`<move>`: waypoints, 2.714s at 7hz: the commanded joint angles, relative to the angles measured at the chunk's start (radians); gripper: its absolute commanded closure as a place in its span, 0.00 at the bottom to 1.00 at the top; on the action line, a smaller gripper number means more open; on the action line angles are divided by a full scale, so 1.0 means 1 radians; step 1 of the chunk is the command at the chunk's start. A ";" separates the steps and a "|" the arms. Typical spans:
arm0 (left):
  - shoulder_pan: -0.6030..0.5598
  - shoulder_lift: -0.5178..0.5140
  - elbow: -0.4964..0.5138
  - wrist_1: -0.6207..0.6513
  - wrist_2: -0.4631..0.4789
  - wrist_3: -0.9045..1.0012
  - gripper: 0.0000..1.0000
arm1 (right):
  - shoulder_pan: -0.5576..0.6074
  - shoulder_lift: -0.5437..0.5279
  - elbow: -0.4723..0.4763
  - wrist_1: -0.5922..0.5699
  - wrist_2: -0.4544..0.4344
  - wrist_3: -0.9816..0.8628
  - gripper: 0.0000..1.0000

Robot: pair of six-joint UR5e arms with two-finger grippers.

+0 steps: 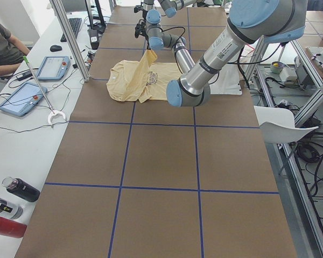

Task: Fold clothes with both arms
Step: 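Carry the sleeve with the left gripper across the shirt front and lay it down, then release the sleeve with the left gripper while the right gripper moves to the hem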

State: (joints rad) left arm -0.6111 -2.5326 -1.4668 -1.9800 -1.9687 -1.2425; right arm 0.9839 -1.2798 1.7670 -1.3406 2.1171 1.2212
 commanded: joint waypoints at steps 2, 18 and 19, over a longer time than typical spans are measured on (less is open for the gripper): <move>0.025 -0.005 0.005 0.000 0.017 -0.031 1.00 | 0.001 -0.003 0.000 0.001 0.001 0.000 0.09; -0.067 0.362 -0.282 -0.072 -0.003 -0.031 0.11 | -0.802 -0.179 0.299 0.011 -0.607 0.994 0.09; -0.067 0.363 -0.282 -0.072 -0.003 -0.035 0.10 | -0.827 -0.187 0.299 0.011 -0.630 1.008 0.12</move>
State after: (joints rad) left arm -0.6779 -2.1750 -1.7477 -2.0521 -1.9712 -1.2739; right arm 0.2164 -1.4586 2.0642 -1.3296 1.5352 2.1709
